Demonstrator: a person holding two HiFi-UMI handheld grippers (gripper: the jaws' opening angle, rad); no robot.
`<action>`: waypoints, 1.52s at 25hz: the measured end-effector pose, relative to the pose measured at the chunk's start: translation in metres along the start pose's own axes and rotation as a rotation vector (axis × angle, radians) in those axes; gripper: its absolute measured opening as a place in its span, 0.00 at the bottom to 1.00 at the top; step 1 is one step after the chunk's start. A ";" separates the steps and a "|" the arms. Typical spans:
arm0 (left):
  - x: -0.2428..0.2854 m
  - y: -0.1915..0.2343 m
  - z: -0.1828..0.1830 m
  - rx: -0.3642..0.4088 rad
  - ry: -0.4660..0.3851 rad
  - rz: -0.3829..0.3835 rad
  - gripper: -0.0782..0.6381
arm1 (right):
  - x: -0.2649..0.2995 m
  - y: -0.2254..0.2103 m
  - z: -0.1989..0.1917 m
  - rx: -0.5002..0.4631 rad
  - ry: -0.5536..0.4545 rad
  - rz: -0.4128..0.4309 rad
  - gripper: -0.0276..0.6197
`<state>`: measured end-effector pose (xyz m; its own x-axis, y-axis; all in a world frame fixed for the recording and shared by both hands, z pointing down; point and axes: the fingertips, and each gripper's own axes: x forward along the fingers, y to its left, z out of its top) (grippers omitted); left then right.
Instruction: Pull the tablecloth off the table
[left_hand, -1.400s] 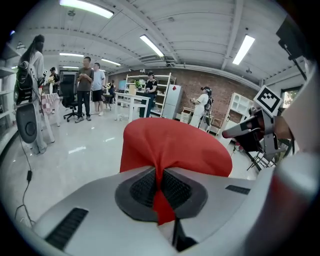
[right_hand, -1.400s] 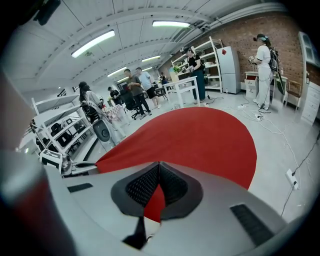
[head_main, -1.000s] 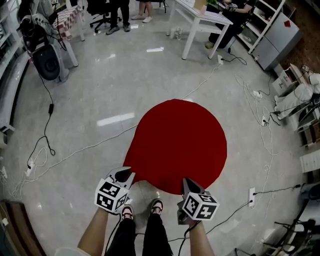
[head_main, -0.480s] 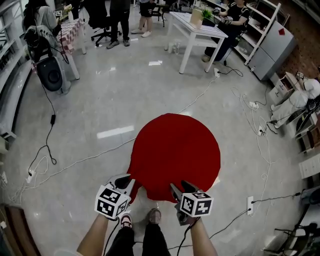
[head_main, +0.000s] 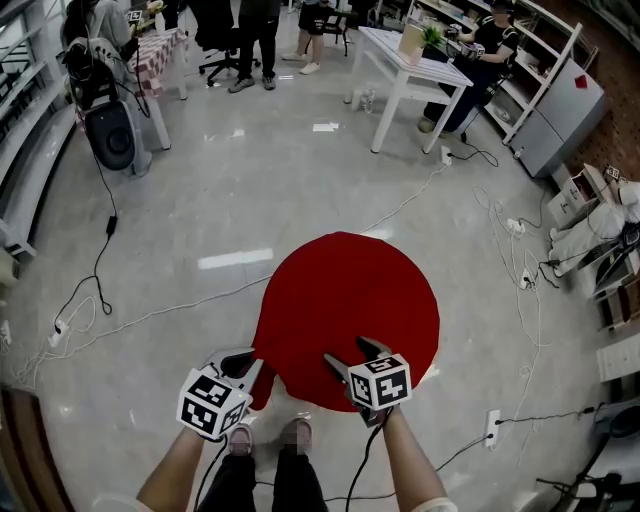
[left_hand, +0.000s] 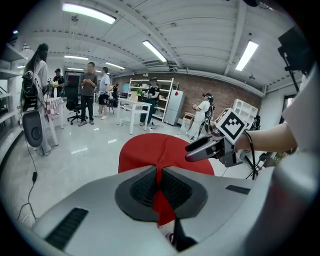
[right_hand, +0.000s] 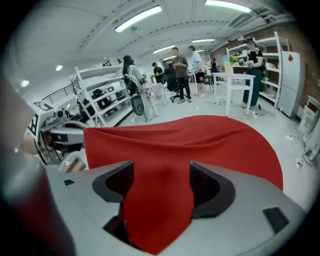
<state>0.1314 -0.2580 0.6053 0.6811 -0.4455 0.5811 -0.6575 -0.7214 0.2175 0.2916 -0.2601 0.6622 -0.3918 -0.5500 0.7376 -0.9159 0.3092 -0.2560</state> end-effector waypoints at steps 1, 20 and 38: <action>0.000 0.000 0.004 0.004 0.000 0.004 0.13 | 0.005 -0.002 0.003 -0.051 0.017 0.010 0.56; -0.002 -0.010 0.046 -0.005 -0.112 0.039 0.13 | 0.081 0.014 0.008 -0.600 0.293 0.464 0.59; -0.001 -0.020 0.071 0.088 -0.142 -0.019 0.13 | 0.076 0.036 0.014 -0.579 0.203 0.511 0.13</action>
<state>0.1668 -0.2805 0.5451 0.7360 -0.4974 0.4593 -0.6175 -0.7713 0.1542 0.2276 -0.3016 0.7002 -0.6761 -0.0969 0.7304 -0.4146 0.8695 -0.2684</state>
